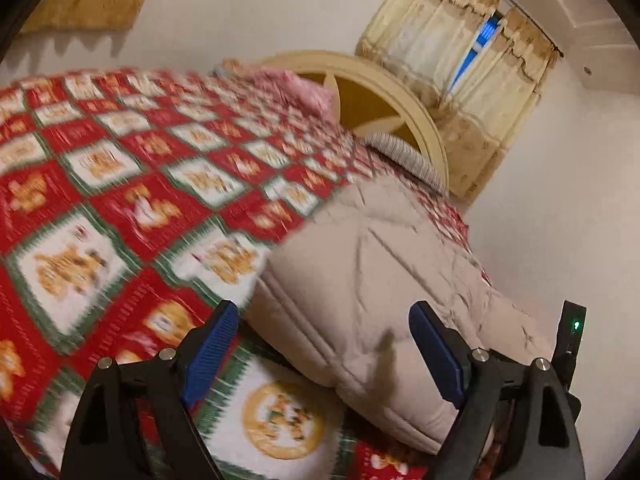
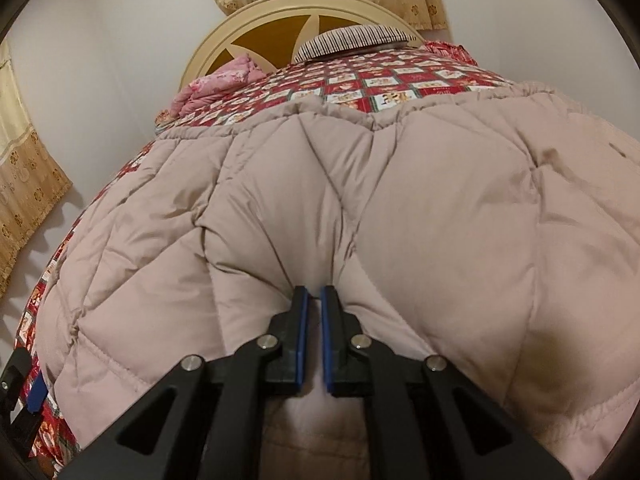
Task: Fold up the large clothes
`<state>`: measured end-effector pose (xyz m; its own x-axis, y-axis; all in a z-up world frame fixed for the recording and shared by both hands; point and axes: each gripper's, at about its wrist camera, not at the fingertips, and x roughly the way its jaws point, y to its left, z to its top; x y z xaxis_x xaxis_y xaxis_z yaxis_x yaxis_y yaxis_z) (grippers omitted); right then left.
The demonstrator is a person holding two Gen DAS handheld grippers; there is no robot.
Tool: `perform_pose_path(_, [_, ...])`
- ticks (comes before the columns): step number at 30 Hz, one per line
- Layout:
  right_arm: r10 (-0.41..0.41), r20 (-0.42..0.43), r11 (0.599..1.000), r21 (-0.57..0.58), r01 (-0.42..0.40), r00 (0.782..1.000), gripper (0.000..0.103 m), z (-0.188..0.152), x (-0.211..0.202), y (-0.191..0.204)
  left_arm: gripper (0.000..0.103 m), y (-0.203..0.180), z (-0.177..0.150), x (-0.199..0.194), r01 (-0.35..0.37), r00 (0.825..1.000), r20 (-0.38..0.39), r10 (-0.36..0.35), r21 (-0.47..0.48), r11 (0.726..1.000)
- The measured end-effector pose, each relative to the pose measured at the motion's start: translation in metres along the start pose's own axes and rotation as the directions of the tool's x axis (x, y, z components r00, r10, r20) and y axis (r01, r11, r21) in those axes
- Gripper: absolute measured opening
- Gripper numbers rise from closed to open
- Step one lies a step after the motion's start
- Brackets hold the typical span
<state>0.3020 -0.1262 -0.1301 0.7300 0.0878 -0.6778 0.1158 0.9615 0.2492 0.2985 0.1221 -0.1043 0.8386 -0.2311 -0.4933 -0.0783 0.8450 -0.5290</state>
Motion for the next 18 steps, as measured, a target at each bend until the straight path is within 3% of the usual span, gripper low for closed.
perform_pose_path(4, [0.011,0.001,1.000,0.007,-0.011,1.000,0.008,0.000,0.000,0.000,0.088,0.003,-0.004,0.027,0.011,0.996,-0.084,-0.016,-0.067,0.998])
perform_pose_path(8, [0.009,0.002,1.000,0.005,-0.009,1.000,0.008,0.001,0.001,0.000,0.090,0.003,0.008,0.044,0.027,0.996,-0.085,-0.040,-0.143,0.989])
perform_pose_path(12, [0.005,0.001,1.000,0.002,-0.005,1.000,0.008,0.000,0.001,0.000,0.090,-0.002,0.013,0.061,0.035,0.994,-0.101,-0.049,-0.131,0.991])
perform_pose_path(14, [0.005,-0.001,1.000,0.001,-0.005,1.000,0.008,-0.001,0.001,0.000,0.080,-0.008,0.014,0.063,0.094,0.991,-0.090,-0.103,-0.100,0.991])
perform_pose_path(15, [0.007,-0.003,1.000,0.004,-0.007,1.000,0.008,-0.001,0.001,-0.001,0.061,-0.010,0.014,0.061,0.141,0.985,-0.084,-0.149,-0.090,0.986])
perform_pose_path(16, [0.012,-0.005,1.000,0.008,-0.012,1.000,0.008,-0.001,0.001,-0.002,0.053,-0.012,0.017,0.059,0.176,0.980,-0.080,-0.182,-0.077,0.981])
perform_pose_path(18, [0.034,-0.011,0.999,0.027,-0.033,0.999,0.008,-0.001,0.002,-0.006,0.043,-0.022,0.023,0.054,0.219,0.972,-0.082,-0.220,-0.026,0.975])
